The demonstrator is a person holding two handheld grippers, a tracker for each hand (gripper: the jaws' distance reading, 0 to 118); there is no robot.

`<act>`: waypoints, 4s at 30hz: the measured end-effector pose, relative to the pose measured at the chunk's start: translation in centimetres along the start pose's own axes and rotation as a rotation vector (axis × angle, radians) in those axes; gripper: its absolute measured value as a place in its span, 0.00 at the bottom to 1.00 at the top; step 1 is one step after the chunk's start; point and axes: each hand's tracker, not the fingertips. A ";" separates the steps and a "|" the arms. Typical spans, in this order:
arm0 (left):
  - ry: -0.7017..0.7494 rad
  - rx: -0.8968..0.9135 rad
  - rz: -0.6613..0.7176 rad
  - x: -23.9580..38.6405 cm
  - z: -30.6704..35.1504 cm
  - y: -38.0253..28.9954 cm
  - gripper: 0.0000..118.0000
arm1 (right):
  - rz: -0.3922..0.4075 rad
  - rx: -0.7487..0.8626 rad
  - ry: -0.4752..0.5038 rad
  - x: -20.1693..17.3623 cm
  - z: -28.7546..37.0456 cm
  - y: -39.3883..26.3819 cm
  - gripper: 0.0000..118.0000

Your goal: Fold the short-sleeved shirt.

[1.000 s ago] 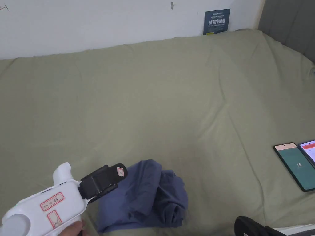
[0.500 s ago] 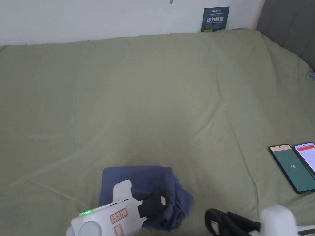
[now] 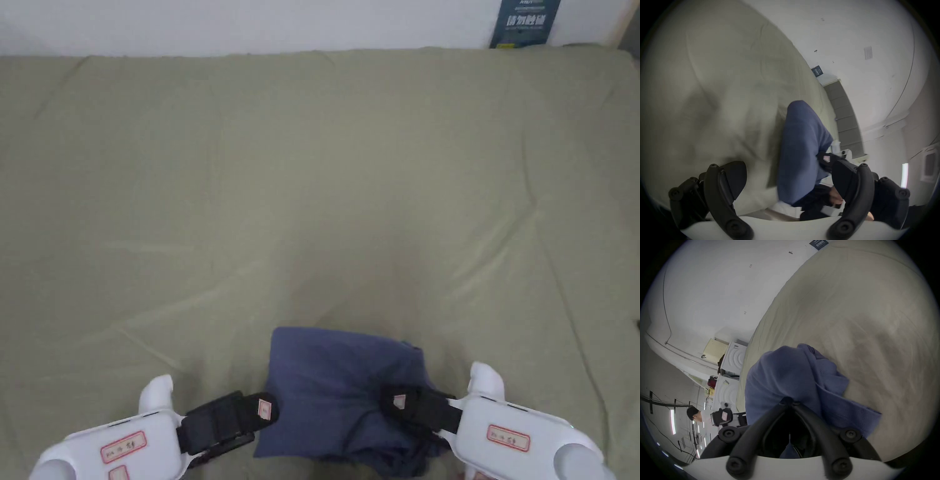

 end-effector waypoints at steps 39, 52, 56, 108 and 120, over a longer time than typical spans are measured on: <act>0.473 0.249 0.015 -14.4 33.9 16.1 0.93 | 0.193 0.005 -0.080 -7.9 5.5 -5.8 0.01; 0.646 0.729 -0.643 14.8 27.5 0.3 0.66 | 0.633 0.296 -0.257 -16.3 12.6 -1.8 0.01; 0.587 0.932 -0.734 22.9 21.7 -4.0 0.36 | 0.816 0.490 -0.293 -21.6 17.8 0.2 0.01; 0.569 1.011 -1.014 37.0 17.3 -10.4 1.00 | 0.674 0.810 -0.429 -32.0 27.0 0.8 1.00; 0.560 1.026 -1.004 37.0 18.0 -10.3 1.00 | 0.696 0.831 -0.369 -32.0 27.3 0.4 1.00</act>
